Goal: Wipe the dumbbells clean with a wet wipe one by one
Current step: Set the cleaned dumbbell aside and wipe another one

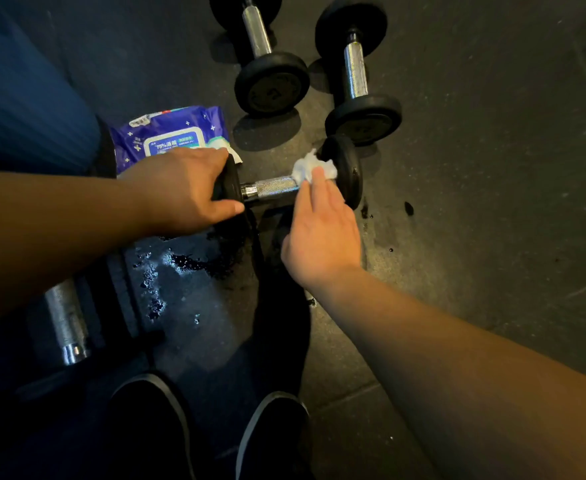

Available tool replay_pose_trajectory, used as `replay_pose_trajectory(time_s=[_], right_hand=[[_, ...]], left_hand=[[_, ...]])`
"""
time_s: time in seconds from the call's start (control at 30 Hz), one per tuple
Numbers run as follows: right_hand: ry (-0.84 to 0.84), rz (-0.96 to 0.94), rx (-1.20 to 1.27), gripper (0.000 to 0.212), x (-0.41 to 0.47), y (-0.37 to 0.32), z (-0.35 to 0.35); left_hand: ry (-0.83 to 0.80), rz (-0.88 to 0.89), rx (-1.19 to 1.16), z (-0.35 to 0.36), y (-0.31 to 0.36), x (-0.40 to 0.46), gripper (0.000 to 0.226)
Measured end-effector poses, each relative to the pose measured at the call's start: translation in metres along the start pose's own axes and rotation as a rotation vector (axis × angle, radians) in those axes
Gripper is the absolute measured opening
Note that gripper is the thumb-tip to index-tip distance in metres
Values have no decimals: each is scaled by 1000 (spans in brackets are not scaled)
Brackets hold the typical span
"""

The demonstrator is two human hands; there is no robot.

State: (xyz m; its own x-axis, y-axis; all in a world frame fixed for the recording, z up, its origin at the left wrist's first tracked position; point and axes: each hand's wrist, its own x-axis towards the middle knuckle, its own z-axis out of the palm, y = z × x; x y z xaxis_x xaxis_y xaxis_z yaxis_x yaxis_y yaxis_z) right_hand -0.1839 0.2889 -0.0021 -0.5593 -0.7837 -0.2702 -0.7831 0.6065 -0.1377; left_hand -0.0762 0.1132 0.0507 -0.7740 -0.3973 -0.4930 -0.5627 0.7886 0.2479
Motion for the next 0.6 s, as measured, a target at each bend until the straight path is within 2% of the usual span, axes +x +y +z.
replay_pose_trajectory(time_s=[0.23,0.37,0.53,0.6], right_hand=[[-38,-199,-130,86,1,-4,-2],[-36,-111,-140,88,0,4,-6],[-90,-247,-161,83,-7,-2,-3],[-77,-162,-138,85,-7,1,-4]], left_hand=[[12,28,119,4,2,-4,75],[8,19,121,6,5,-7,76],[17,11,141,6,12,-8,70],[18,14,149,6,13,-8,72]])
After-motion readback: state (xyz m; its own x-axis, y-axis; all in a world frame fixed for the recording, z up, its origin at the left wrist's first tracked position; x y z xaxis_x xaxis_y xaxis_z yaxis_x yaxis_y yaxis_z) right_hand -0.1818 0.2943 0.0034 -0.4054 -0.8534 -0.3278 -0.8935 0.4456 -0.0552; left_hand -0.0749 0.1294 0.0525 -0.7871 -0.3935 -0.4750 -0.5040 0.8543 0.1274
